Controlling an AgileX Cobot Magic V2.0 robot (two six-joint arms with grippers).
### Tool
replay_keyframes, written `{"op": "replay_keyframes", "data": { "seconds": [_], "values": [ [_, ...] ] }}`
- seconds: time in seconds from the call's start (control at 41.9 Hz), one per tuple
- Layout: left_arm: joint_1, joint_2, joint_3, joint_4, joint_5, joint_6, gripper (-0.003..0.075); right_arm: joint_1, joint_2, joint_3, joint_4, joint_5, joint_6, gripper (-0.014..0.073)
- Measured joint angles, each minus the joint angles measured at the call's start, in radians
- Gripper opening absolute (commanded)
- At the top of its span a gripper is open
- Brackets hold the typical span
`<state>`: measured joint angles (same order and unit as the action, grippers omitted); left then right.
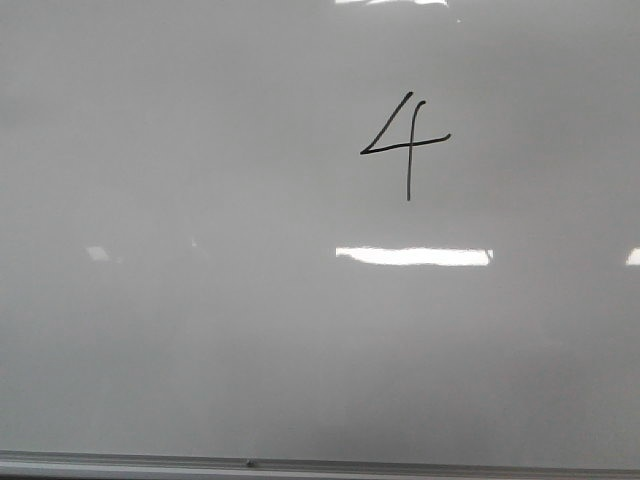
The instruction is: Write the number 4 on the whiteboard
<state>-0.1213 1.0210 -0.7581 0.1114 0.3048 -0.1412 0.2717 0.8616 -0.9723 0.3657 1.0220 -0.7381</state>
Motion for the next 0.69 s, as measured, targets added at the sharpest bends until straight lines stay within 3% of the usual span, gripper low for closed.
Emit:
{"op": "replay_keyframes", "data": {
  "seconds": [0.191, 0.692],
  "values": [
    [0.000, 0.086, 0.108, -0.017, -0.250, -0.002, 0.0060, 0.000, 0.000, 0.000, 0.000, 0.000, 0.000, 0.0561],
    [0.000, 0.367, 0.116, -0.018, -0.634, -0.004, 0.0062, 0.000, 0.000, 0.000, 0.000, 0.000, 0.000, 0.0561]
  ]
}}
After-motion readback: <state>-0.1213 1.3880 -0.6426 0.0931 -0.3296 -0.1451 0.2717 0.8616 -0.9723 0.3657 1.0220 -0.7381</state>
